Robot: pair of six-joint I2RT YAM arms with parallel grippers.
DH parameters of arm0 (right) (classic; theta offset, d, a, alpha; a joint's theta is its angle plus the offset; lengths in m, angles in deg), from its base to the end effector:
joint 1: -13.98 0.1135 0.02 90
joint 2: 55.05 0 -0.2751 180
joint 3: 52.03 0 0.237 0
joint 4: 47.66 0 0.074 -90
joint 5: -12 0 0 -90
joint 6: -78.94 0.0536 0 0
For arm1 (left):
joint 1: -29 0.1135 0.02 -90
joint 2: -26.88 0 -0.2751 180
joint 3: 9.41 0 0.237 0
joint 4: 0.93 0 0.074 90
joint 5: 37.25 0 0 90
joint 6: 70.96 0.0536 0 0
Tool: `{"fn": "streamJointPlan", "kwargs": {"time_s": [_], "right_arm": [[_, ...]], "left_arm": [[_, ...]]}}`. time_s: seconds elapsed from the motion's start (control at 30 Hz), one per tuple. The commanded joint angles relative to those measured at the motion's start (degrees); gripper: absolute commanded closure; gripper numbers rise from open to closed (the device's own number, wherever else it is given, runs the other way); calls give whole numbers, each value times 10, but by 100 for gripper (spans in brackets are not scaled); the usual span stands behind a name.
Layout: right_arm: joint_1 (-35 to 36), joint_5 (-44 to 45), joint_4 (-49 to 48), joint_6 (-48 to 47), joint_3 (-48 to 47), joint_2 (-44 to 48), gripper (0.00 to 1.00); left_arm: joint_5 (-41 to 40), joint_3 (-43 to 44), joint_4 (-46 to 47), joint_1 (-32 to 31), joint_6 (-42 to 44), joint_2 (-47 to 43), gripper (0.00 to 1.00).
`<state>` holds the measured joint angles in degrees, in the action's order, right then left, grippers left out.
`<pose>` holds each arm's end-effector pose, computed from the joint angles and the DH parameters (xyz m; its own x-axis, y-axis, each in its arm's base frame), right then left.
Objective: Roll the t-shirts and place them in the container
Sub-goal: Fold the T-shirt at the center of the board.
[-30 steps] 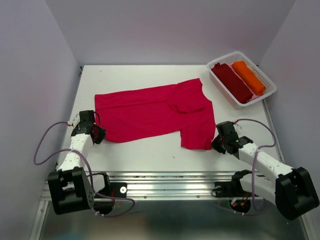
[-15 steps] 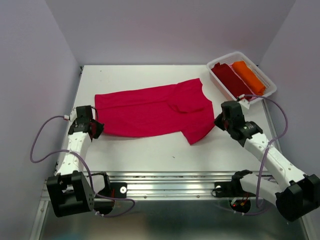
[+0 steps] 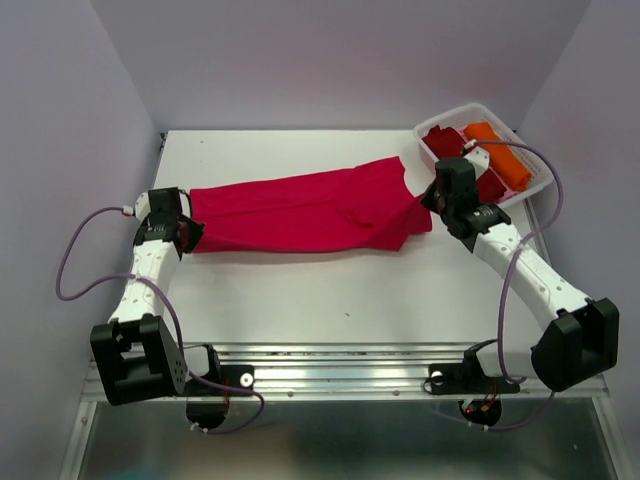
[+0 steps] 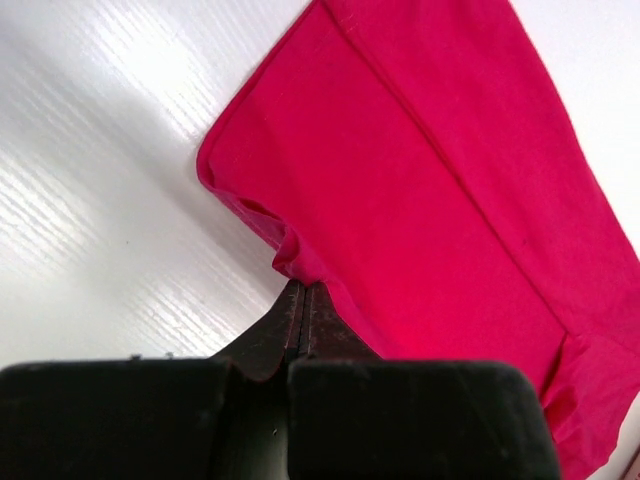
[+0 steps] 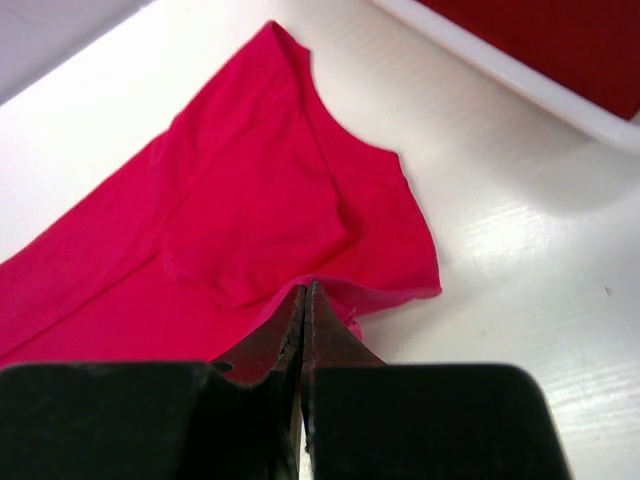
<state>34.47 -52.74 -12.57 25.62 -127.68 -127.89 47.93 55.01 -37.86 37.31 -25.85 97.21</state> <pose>0.2694 0.0763 0.3226 -0.3884 0.4316 -0.8142 0.3160 0.8924 0.3223 0.2532 0.0415 0.2615 -0.3320 -0.7592 -0.5598 -0.6201 0.6229 -0.4770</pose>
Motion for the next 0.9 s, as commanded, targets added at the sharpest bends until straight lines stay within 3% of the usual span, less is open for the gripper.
{"fn": "streamJointPlan", "kwargs": {"time_s": [0.0, 0.4, 0.87], "right_arm": [[-14, 1, -71, -43, -60, -35, 99], [-33, -53, -111, -78, -166, -184, 99], [-38, -74, -118, -87, -239, -274, 99]], "left_arm": [[-21, 42, 21, 2, -2, 6, 100], [-41, 47, 62, 9, -15, 53, 100], [-43, 43, 77, 20, -9, 109, 100]]}}
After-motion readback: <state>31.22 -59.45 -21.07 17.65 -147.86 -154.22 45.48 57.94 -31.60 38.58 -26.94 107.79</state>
